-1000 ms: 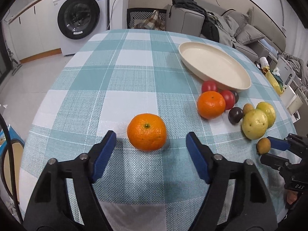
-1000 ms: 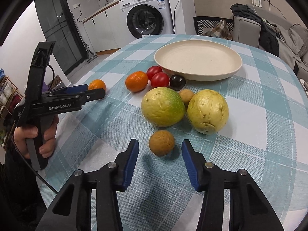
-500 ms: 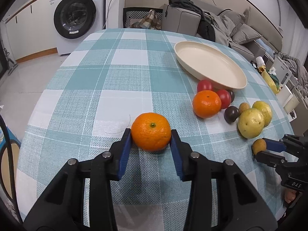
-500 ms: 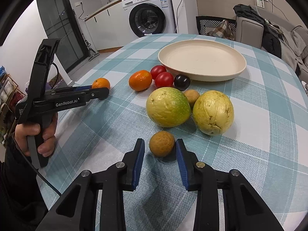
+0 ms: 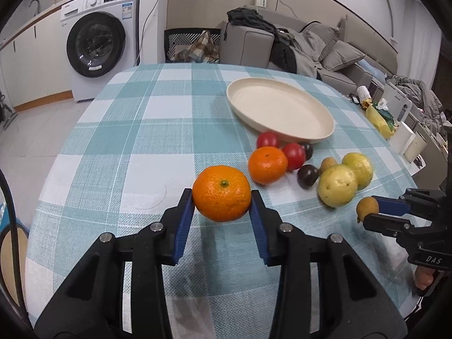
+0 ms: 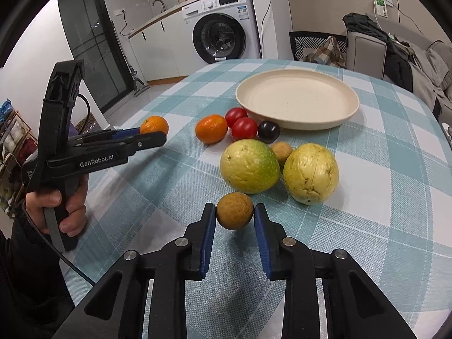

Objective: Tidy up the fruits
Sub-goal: 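Lift the mandarin with the left tool while the right tool carries the brown fruit to the plate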

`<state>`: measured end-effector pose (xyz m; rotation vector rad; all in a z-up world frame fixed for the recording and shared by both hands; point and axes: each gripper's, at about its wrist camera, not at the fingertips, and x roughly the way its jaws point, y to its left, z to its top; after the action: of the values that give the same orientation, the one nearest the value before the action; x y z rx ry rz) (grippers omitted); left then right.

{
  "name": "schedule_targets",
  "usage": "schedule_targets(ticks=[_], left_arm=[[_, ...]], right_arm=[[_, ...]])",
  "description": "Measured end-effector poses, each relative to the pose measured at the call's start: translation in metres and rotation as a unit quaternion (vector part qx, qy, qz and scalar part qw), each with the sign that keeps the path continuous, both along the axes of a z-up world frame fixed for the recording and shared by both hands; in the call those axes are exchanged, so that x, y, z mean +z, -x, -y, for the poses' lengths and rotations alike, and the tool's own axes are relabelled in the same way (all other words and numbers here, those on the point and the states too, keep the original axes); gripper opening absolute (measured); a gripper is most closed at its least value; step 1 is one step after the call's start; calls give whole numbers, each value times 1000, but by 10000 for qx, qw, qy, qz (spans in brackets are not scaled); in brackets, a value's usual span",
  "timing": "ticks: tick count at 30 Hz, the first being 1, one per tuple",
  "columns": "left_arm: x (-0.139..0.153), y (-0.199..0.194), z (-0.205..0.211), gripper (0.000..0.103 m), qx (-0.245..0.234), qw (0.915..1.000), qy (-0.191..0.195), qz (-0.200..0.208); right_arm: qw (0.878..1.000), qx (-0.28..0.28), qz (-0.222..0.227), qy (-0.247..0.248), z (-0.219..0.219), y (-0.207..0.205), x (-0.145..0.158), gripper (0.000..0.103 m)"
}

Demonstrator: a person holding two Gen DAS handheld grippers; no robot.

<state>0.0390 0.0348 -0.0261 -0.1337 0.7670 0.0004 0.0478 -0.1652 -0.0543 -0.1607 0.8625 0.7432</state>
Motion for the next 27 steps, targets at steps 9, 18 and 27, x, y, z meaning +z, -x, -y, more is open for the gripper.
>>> schedule_targets(ticks=[9,18,27], left_arm=[[27,-1,21,36,-265,9987,-34,428],[41,-18,40,36,-468,9970,-51,620],[46,-39,54,36,-651,9952,-100,720]], right_arm=[[9968,-231,590,-486,16,4,33,29],[9921,-488,950,-653,27,-9,57,29],[9890,-652,1078,-771,30,-27,66,29]])
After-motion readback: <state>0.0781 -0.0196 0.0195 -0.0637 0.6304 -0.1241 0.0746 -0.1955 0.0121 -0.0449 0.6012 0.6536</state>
